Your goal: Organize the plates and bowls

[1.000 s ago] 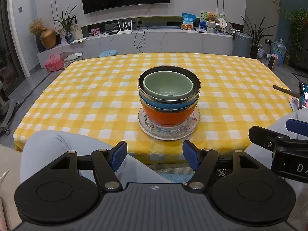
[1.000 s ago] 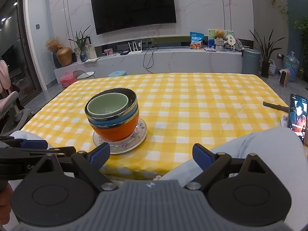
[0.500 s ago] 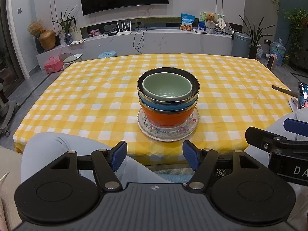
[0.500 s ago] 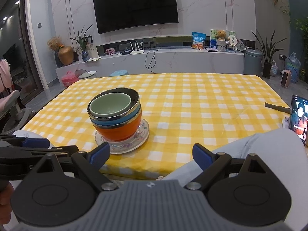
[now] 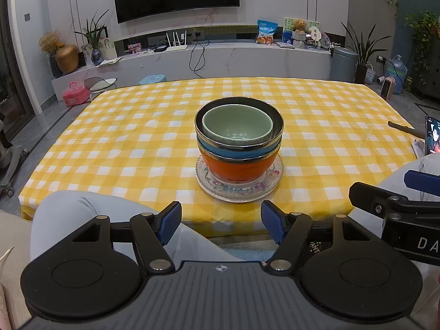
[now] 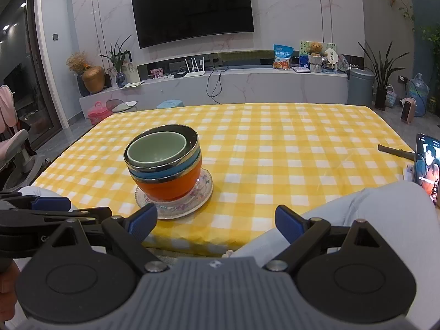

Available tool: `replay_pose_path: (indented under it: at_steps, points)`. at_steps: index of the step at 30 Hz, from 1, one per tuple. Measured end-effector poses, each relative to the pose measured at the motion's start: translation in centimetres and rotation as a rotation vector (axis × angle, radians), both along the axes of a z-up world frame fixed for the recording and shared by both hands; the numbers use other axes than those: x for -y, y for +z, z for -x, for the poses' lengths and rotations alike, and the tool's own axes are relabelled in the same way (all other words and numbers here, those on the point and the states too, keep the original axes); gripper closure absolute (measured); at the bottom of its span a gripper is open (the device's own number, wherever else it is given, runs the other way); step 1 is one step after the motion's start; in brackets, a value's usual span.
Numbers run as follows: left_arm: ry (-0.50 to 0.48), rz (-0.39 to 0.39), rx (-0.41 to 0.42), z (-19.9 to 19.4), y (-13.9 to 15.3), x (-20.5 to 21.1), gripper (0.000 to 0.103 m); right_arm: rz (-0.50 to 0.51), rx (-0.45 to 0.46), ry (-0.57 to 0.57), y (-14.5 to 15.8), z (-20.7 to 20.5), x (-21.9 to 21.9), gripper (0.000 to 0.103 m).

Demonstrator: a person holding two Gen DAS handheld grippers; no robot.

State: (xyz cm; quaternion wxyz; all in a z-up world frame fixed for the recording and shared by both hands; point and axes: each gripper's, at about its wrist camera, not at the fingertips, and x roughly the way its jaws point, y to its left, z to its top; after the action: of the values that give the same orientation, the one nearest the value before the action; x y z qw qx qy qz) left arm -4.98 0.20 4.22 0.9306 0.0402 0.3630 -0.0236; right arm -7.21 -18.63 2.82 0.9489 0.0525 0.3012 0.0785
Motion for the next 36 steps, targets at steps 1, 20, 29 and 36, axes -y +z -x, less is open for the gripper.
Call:
replay_pose_path:
  at_steps: [1,20,29,36]
  points:
    - [-0.001,0.002,0.000,0.01,-0.01,0.00,0.025,-0.001,-0.001,0.000,-0.05,0.01,0.00,0.012]
    - [-0.005,-0.003,0.002,0.00,0.21,0.06,0.025,-0.011,-0.008,-0.002,-0.21,-0.12,0.11,0.012]
    - [-0.006,-0.002,0.002,-0.01,0.25,0.06,0.025,-0.012,-0.010,-0.003,-0.31,-0.10,0.01,0.012]
    - [-0.006,-0.003,0.002,0.01,0.19,0.09,0.025,-0.013,-0.011,-0.002,-0.30,-0.12,0.06,0.012]
